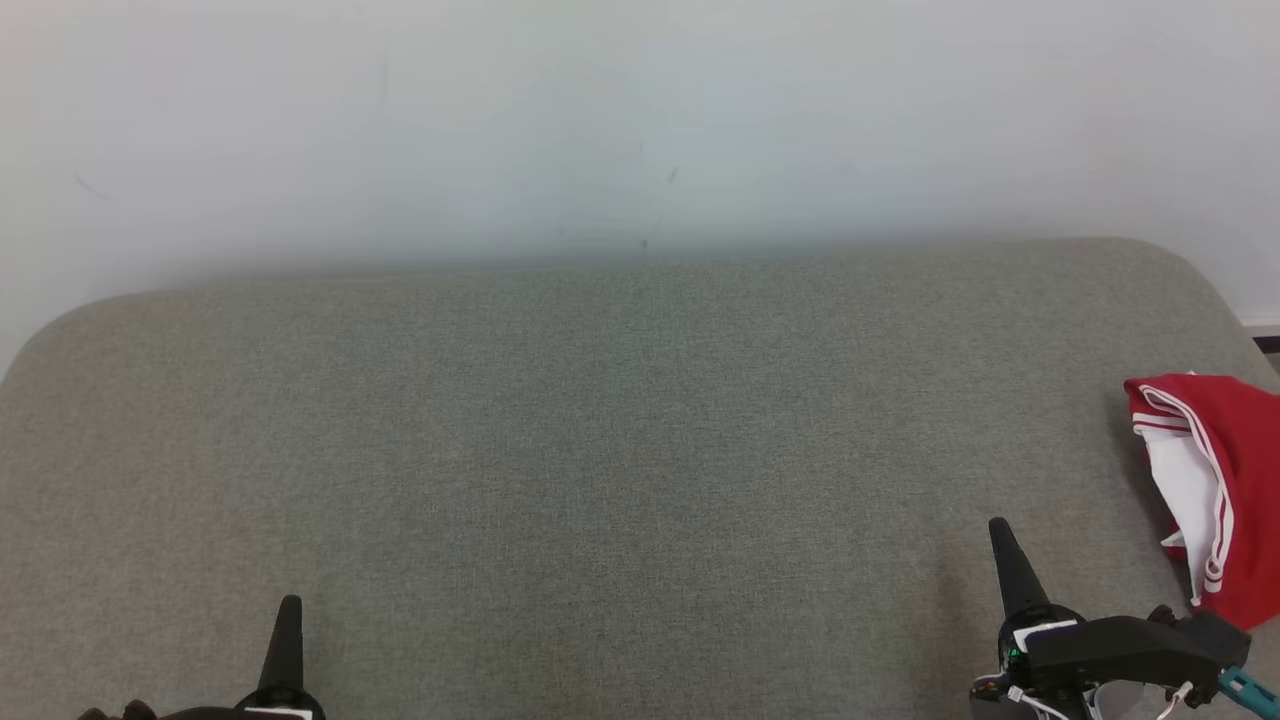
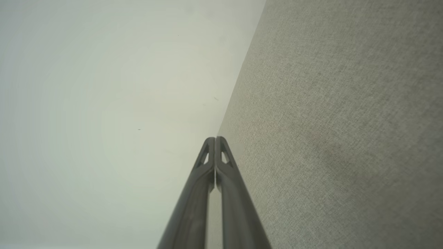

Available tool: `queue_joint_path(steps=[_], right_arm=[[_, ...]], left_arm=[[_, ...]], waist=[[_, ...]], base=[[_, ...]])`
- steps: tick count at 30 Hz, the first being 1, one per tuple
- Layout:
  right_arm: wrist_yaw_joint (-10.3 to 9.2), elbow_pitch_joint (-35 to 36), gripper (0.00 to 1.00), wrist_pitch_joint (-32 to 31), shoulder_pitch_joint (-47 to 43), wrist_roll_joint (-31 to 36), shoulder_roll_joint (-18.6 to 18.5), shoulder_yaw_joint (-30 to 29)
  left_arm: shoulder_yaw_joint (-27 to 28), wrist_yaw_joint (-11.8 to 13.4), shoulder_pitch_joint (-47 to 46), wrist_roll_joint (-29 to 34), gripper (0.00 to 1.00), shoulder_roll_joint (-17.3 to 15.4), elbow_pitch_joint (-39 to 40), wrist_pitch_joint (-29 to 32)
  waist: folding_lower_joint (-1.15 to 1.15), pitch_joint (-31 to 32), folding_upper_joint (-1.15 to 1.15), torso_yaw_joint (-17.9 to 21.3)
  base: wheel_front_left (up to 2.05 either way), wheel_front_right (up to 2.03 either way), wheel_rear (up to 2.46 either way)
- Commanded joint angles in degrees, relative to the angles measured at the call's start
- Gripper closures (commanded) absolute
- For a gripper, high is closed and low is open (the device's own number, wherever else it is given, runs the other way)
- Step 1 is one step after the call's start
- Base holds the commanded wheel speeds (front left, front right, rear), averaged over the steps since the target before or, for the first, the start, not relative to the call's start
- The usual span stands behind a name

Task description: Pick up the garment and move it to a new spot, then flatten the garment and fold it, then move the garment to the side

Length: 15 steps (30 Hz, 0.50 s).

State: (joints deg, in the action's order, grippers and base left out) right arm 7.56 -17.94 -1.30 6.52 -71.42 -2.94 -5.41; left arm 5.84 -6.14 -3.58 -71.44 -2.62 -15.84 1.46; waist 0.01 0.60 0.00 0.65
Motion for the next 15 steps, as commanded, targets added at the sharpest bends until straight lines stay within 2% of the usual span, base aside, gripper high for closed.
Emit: queue_joint_path(steps=[1, 15], right_arm=[[-0.09, 0.72, 1.00, -0.43, -0.01, -1.57, 0.06, -0.18], [-0.10, 1.96, 1.00, -2.31, -0.18, -8.65, 0.07, -0.54]], left_arm=[[0.22, -0.47, -1.02, -1.81, 1.00, -0.31, 0.63, 0.34], [0.43, -0.84, -1.72, -8.84, 1.00, -0.34, 1.13, 2.11]], waist=[[-0.01, -0.03, 0.00, -0.03], [-0.01, -0.27, 0.00, -0.23]], base=[[0.00, 0.00, 0.00], [0.00, 0.00, 0.00]])
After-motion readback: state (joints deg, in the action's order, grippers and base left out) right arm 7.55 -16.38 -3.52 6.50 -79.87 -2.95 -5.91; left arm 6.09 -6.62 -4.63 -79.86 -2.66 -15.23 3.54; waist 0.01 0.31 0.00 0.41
